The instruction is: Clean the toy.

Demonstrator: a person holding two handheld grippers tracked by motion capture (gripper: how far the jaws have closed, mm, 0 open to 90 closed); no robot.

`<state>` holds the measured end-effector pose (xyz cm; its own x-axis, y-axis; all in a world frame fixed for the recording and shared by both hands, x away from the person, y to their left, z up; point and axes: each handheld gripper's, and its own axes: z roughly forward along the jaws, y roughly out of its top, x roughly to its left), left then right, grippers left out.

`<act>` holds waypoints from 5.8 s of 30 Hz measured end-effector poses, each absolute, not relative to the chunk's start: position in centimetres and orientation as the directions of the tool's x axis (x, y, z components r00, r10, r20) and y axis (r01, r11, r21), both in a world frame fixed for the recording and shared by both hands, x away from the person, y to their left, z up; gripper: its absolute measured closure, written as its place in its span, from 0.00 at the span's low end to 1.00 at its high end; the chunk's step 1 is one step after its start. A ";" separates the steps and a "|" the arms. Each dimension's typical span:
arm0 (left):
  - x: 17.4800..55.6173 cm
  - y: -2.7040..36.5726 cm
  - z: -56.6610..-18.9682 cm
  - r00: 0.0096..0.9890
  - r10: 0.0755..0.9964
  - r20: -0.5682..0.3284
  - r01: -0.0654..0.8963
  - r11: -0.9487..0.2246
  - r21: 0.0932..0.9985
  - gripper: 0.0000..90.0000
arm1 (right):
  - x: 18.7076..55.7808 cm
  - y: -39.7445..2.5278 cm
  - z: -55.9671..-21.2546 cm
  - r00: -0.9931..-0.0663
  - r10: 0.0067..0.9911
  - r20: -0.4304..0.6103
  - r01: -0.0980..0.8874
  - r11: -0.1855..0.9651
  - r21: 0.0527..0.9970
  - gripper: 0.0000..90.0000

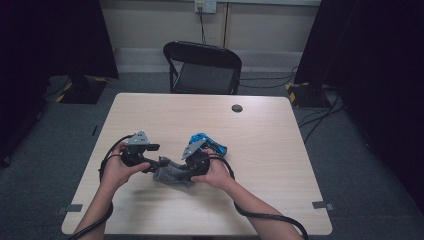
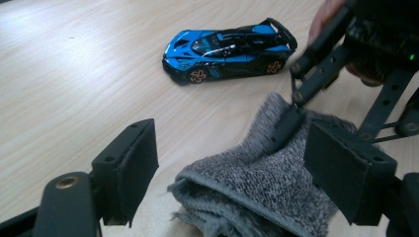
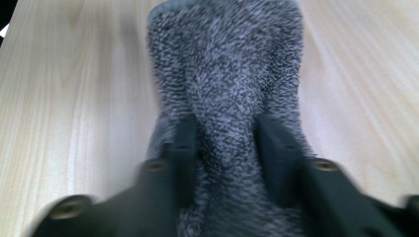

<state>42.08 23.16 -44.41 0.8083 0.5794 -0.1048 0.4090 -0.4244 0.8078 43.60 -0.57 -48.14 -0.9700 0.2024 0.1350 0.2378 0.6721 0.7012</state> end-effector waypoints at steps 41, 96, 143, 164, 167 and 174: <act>41.2 18.1 -48.7 0.923 0.384 -0.020 0.292 -0.667 0.685 0.66 | 52.6 -4.8 -47.4 -0.828 0.560 0.039 0.433 0.592 0.680 0.20; 41.3 17.5 -48.0 0.905 0.420 -0.066 0.328 -0.591 0.737 0.48 | 51.2 -6.9 -49.3 -0.798 0.602 0.014 0.472 0.611 0.636 0.28; 41.5 17.6 -49.3 0.920 0.388 -0.056 0.301 -0.609 0.734 0.45 | 51.6 -6.1 -49.0 -0.831 0.556 -0.029 0.423 0.663 0.618 0.27; 41.5 17.6 -49.3 0.916 0.394 -0.070 0.313 -0.597 0.739 0.44 | 52.5 -5.0 -48.8 -0.816 0.578 -0.004 0.441 0.627 0.643 0.23; 41.5 17.6 -49.4 0.916 0.393 -0.074 0.314 -0.593 0.741 0.44 | 52.6 -4.9 -49.1 -0.807 0.590 0.001 0.454 0.620 0.640 0.24; 41.5 17.6 -49.3 0.917 0.394 -0.064 0.310 -0.601 0.737 0.44 | 52.5 -4.9 -49.1 -0.800 0.600 -0.004 0.476 0.638 0.606 0.27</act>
<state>41.45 17.58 -49.30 0.9169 0.3940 -0.0645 0.3101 -0.6011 0.7365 52.51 -4.90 -49.06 -0.7998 0.6002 -0.0037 0.4757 0.6377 0.6059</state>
